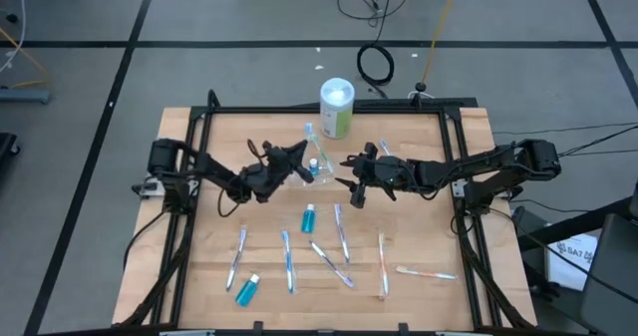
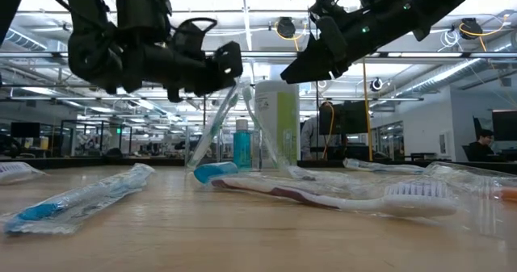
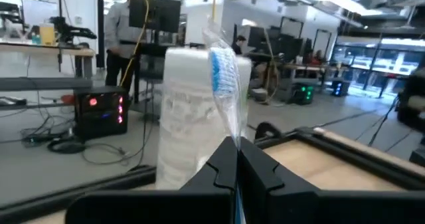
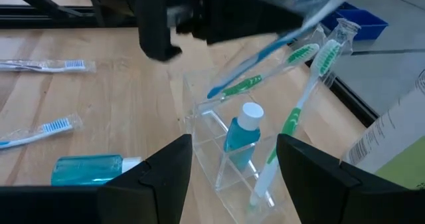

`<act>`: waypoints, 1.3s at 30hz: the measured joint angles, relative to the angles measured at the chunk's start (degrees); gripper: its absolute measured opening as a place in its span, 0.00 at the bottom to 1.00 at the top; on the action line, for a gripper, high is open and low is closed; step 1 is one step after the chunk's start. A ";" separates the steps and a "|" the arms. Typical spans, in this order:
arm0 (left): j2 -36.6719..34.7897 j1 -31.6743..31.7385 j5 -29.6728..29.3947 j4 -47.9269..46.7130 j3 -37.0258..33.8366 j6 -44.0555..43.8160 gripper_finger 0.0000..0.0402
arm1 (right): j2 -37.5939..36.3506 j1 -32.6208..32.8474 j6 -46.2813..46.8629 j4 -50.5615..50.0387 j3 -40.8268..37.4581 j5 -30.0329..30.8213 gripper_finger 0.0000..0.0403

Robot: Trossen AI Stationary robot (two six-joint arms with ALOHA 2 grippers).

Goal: Pick & Place toothbrushing station
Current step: Put the top left blue toothbrush into the transparent organizer

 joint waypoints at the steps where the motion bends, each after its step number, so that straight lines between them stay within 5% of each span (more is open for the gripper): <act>1: 0.73 -0.08 0.00 0.76 0.00 0.25 0.00 | 0.00 0.00 0.12 -0.23 0.00 -0.01 0.53; 7: 3.91 -1.07 -0.07 5.17 0.00 2.53 0.00 | 0.00 0.00 0.16 -1.75 0.00 -0.01 0.53; 24: 5.78 -6.44 -9.43 -3.36 -0.02 4.95 0.01 | 0.00 0.02 0.17 -1.70 0.00 -0.01 0.53; 39: 5.78 -6.05 -16.86 -4.26 -0.02 4.94 0.21 | 0.00 0.04 0.20 -1.72 -0.04 -0.01 0.53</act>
